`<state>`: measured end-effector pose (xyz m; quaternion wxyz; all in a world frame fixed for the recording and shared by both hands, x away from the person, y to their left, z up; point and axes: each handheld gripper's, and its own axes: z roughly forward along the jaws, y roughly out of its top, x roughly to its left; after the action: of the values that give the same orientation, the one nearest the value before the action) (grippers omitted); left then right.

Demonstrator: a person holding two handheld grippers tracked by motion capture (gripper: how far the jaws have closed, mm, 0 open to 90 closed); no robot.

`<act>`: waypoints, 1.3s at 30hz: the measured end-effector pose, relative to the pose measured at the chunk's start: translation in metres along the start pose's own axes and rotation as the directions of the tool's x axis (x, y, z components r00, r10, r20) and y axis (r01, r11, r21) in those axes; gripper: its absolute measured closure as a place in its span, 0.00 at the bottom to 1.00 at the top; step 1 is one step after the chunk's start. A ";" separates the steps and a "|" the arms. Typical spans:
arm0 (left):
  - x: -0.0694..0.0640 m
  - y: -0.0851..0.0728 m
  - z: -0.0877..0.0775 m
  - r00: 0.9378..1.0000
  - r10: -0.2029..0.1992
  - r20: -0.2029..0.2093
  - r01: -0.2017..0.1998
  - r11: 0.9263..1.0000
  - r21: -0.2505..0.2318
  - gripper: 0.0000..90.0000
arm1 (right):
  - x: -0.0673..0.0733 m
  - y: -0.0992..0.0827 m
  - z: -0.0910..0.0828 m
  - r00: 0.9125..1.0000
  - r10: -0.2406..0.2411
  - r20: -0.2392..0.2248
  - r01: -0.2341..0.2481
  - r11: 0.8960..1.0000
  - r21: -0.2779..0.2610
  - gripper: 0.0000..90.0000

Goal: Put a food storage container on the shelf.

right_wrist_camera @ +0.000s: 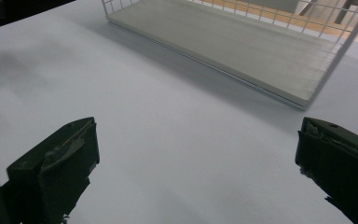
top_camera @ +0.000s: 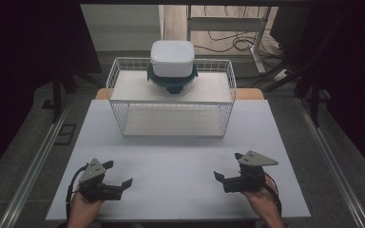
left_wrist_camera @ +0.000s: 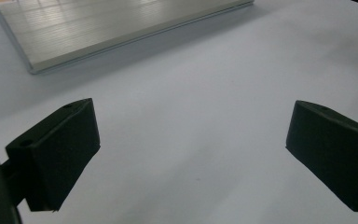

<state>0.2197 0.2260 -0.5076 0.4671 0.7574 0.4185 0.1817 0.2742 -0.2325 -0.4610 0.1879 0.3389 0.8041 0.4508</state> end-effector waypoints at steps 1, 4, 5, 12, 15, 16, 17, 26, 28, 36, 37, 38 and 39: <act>0.001 -0.001 -0.001 1.000 -0.003 -0.003 0.003 1.000 -0.001 0.02 | -0.001 -0.001 -0.001 1.000 0.000 0.003 0.000 1.000 0.000 0.00; 0.003 -0.003 -0.005 1.000 -0.006 -0.015 0.006 1.000 -0.002 0.02 | -0.003 -0.005 -0.005 1.000 0.009 0.014 -0.009 1.000 0.003 0.00; 0.003 -0.004 -0.006 1.000 -0.010 -0.018 0.010 1.000 -0.002 0.02 | -0.004 -0.006 -0.007 1.000 0.012 0.017 -0.013 1.000 0.006 0.00; 0.010 -0.010 -0.015 0.999 -0.029 -0.043 0.029 1.000 -0.002 0.02 | -0.007 -0.014 -0.016 0.999 0.009 0.046 -0.010 1.000 0.019 0.00; 0.013 -0.014 -0.019 0.998 -0.040 -0.053 0.040 0.999 0.001 0.02 | -0.009 -0.018 -0.021 0.998 0.012 0.059 -0.013 1.000 0.022 0.00; 0.014 -0.016 -0.020 0.997 -0.042 -0.057 0.042 0.999 0.003 0.02 | -0.010 -0.019 -0.022 0.998 0.013 0.061 -0.014 1.000 0.021 0.00; 0.015 -0.017 -0.022 0.997 -0.044 -0.061 0.044 0.999 0.004 0.02 | -0.011 -0.021 -0.024 0.998 0.015 0.067 -0.016 1.000 0.020 0.00; 0.021 -0.026 -0.033 0.993 -0.053 -0.106 0.054 0.999 0.004 0.02 | -0.022 -0.031 -0.037 0.992 0.040 0.117 -0.042 0.999 0.009 0.00; 0.023 -0.029 -0.035 0.992 -0.060 -0.113 0.061 0.998 0.005 0.02 | -0.024 -0.034 -0.039 0.990 0.047 0.130 -0.049 0.999 0.011 0.00; 0.032 -0.042 -0.044 0.985 -0.066 -0.161 0.071 0.997 0.025 0.02 | -0.030 -0.048 -0.045 0.984 0.070 0.166 -0.074 0.997 0.021 0.00; 0.033 -0.043 -0.045 0.984 -0.068 -0.166 0.073 0.997 0.026 0.02 | -0.030 -0.050 -0.046 0.983 0.071 0.172 -0.077 0.997 0.025 0.00; 0.033 -0.044 -0.046 0.983 -0.066 -0.172 0.072 0.997 0.027 0.02 | -0.031 -0.052 -0.046 0.982 0.070 0.175 -0.077 0.997 0.028 0.00; 0.034 -0.044 -0.047 0.982 -0.061 -0.179 0.068 0.997 0.031 0.02 | -0.031 -0.054 -0.046 0.981 0.070 0.179 -0.077 0.996 0.034 0.00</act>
<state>0.1877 0.2888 -0.5264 0.4192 0.7327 0.4862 0.2258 0.2477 -0.3022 -0.4825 0.2350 0.4109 0.7800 0.4092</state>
